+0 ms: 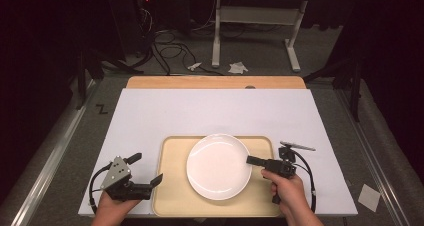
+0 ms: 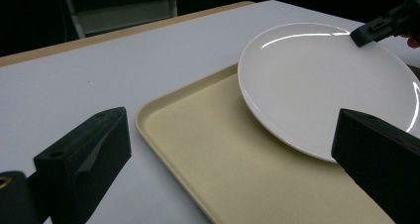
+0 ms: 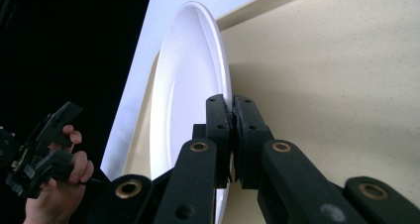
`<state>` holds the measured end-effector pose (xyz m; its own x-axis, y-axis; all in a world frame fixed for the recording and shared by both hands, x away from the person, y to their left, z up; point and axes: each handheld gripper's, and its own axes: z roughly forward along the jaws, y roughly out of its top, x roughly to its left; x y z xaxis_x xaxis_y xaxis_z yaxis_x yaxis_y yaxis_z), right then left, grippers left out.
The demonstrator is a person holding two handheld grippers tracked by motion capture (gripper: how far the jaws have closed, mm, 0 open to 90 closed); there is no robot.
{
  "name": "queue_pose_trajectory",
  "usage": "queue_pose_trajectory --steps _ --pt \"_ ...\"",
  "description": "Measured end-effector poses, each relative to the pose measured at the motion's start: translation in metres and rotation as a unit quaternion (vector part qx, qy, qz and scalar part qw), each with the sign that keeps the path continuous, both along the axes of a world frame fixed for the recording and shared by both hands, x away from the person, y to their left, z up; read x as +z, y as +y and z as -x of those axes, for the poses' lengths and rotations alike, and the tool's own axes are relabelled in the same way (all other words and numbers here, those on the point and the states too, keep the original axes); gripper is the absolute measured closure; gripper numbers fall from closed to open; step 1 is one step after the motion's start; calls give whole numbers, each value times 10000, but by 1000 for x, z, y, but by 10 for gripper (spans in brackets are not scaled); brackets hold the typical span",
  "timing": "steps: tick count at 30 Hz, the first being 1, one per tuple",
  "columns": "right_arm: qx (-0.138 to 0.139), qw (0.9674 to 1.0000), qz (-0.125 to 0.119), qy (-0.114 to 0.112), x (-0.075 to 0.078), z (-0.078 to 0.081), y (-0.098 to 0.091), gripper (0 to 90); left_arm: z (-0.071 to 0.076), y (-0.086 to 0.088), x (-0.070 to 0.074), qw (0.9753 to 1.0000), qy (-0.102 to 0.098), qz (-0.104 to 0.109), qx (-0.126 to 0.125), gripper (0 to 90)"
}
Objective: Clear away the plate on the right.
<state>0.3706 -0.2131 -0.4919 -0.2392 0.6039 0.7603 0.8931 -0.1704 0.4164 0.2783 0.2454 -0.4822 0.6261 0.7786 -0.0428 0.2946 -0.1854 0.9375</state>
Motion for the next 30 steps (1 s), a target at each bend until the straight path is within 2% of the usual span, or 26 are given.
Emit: queue_pose_trajectory --steps 11,17,23,30 --pt "18 9998 163 61 -3 0 1 883 0 0 0 10000 15 -13 -7 28" --pt "19 9998 109 167 -6 0 -1 864 0 0 -1 10000 29 -17 -28 28" --pt "94 9997 164 181 -10 -1 -2 853 0 0 -1 10000 37 -14 -40 29" --pt "185 9993 165 290 -12 0 -1 783 0 0 -1 10000 41 -21 -61 30"
